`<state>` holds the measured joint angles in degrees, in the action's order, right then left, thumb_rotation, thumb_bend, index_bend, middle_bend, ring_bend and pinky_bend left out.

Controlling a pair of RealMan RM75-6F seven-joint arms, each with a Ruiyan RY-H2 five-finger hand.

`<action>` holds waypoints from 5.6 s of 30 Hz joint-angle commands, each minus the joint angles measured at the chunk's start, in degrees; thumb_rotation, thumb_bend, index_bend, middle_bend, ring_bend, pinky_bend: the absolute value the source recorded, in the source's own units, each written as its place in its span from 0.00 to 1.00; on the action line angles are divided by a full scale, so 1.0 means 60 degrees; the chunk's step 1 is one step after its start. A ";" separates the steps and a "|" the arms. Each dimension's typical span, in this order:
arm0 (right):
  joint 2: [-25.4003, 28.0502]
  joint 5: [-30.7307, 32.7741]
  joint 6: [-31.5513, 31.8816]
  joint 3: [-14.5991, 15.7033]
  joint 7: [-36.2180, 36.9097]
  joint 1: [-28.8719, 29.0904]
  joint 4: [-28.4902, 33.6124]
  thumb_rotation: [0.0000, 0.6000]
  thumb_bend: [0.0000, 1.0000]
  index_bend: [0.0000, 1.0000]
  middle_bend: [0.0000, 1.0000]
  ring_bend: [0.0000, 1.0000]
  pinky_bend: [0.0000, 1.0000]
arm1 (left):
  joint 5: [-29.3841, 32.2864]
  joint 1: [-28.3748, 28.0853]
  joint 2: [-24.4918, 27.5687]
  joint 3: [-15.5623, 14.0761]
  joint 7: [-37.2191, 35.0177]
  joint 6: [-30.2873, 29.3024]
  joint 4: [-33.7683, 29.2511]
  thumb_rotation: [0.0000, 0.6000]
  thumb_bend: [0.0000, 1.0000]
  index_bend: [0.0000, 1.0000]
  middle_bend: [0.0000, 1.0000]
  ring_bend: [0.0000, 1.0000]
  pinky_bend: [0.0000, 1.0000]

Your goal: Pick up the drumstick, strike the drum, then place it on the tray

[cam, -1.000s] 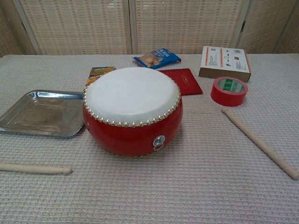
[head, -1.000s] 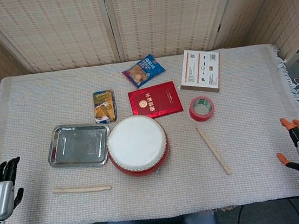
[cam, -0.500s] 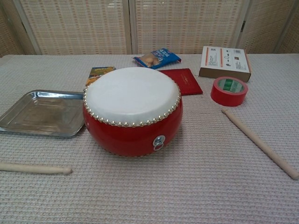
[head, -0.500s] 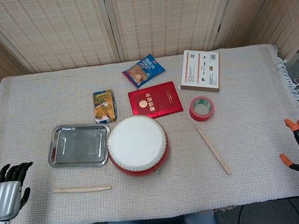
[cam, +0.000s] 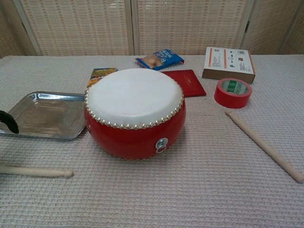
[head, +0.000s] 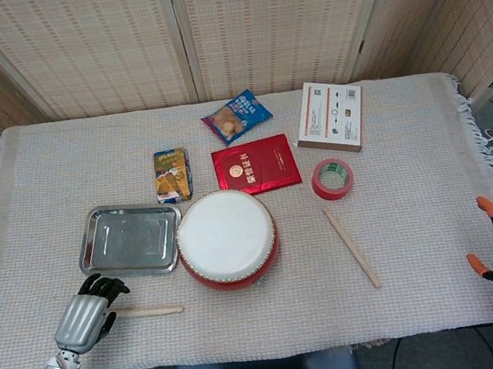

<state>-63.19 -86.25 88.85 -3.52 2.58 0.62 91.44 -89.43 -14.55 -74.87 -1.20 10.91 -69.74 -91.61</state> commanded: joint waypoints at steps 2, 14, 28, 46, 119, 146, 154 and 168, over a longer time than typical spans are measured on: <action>-0.0002 0.0027 -0.0057 -0.0007 0.0053 0.0015 -0.0037 1.00 0.25 0.07 0.17 0.00 0.08 | 0.0174 -0.0242 -0.0395 -0.0128 0.0074 0.0497 0.0136 1.00 0.39 0.36 0.24 0.20 0.13; -0.0018 0.0011 -0.0114 -0.0019 0.0216 0.0037 -0.0134 1.00 0.25 0.07 0.17 0.00 0.05 | 0.1000 -0.0271 -0.1431 -0.0013 0.0629 0.0710 0.0449 1.00 0.32 0.40 0.13 0.00 0.01; -0.0036 0.0003 -0.0128 0.0016 0.0358 -0.0002 -0.0204 1.00 0.25 0.07 0.17 0.00 0.02 | 0.1846 -0.0341 -0.2173 0.0213 0.1146 0.0807 0.0659 1.00 0.32 0.48 0.12 0.00 0.00; -0.0037 0.0079 -0.0251 0.0021 0.0438 0.0001 -0.0241 1.00 0.25 0.07 0.17 0.00 0.01 | 0.2117 -0.0471 -0.2349 0.0220 0.0884 0.0887 0.0728 1.00 0.32 0.52 0.14 0.00 0.00; 0.0049 -0.0121 0.0146 -0.0023 -0.0021 -0.0125 0.0208 1.00 0.25 0.07 0.17 0.00 0.01 | 0.0389 -0.1652 -0.0201 -0.0172 -2.1945 0.1493 0.2535 1.00 0.38 0.52 0.45 0.37 0.37; 0.0054 -0.0067 0.0186 -0.0048 0.0178 -0.0189 0.0034 1.00 0.25 0.07 0.17 0.00 0.01 | 0.0401 -0.2019 -0.0648 0.0227 -1.9589 0.2289 0.1385 1.00 0.31 0.54 0.53 0.45 0.46; 0.0054 -0.0159 0.0245 -0.0036 0.0134 -0.0196 0.0079 1.00 0.25 0.07 0.17 0.00 0.01 | -0.0184 -0.1983 -0.0659 -0.0108 -1.9122 0.1861 0.1416 1.00 0.28 0.53 0.54 0.48 0.44; 0.0077 -0.0291 0.0367 -0.0023 0.0066 -0.0225 0.0163 1.00 0.25 0.07 0.17 0.00 0.01 | -0.0315 -0.2014 -0.0887 -0.0454 -1.8315 0.1625 0.1525 1.00 0.25 0.60 0.64 0.58 0.46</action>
<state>-62.73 -88.00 91.05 -3.66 2.98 -0.73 92.42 -91.46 -26.67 -80.05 -3.79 -99.38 -59.83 -82.39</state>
